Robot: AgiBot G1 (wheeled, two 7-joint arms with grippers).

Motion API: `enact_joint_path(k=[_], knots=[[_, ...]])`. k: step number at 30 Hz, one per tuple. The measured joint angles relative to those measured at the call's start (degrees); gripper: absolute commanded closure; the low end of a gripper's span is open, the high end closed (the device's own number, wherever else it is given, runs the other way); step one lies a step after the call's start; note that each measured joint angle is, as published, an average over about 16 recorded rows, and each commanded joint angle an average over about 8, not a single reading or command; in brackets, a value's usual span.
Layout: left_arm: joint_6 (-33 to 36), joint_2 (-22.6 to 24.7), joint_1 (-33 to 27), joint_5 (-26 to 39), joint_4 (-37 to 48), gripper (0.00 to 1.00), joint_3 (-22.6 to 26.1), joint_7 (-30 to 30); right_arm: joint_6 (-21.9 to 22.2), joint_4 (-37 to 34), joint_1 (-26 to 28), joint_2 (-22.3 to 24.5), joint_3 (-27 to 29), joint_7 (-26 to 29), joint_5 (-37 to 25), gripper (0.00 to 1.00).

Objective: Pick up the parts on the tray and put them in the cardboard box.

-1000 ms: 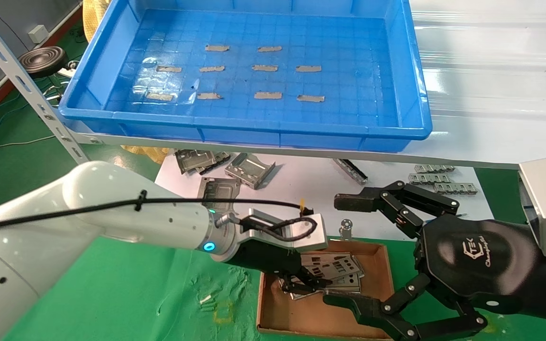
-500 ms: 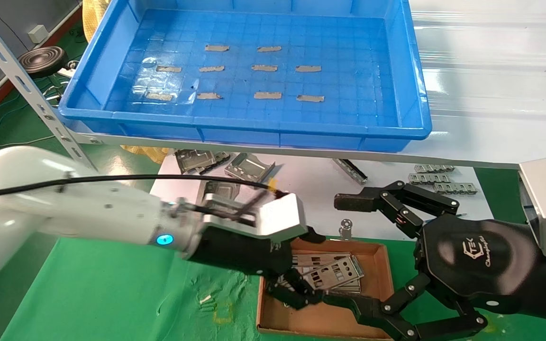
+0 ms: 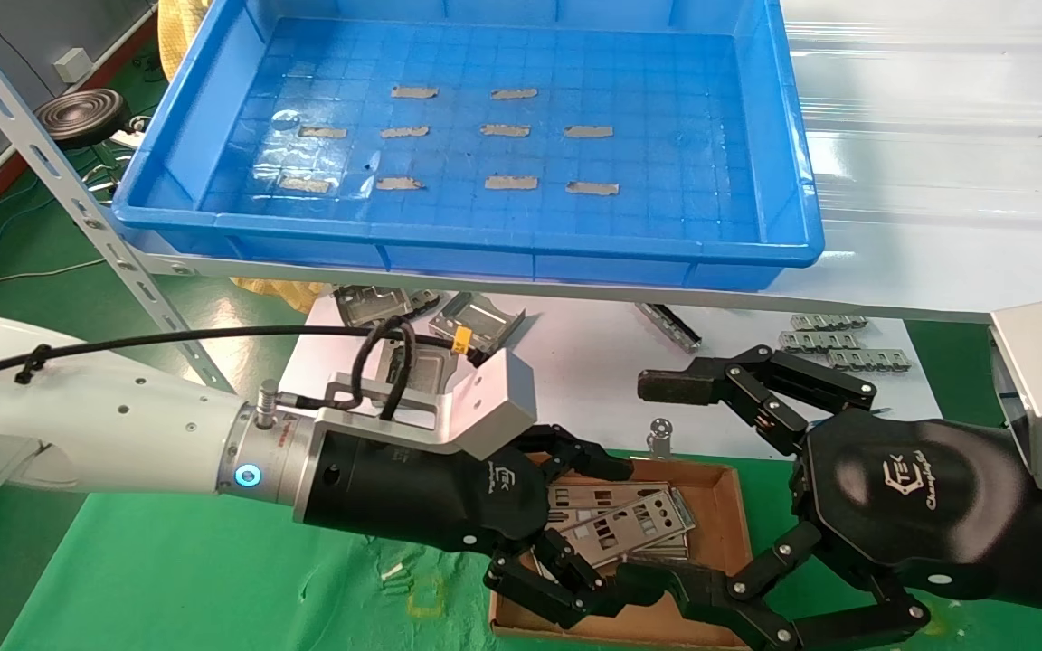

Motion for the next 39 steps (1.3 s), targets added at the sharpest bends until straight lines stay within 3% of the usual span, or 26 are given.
enact_joint_path(k=[9, 39], knots=[[0.1, -2.2, 1.9, 0.1, -2.2, 0.00, -3.0, 0.1, 0.0, 0.0, 0.0, 0.0, 0.0, 0.0, 0.0, 0.00], [4.5, -16.5, 14.6, -5.2, -15.5, 0.00, -22.6, 0.1, 0.0, 0.0, 0.0, 0.0, 0.0, 0.0, 0.0, 0.00]])
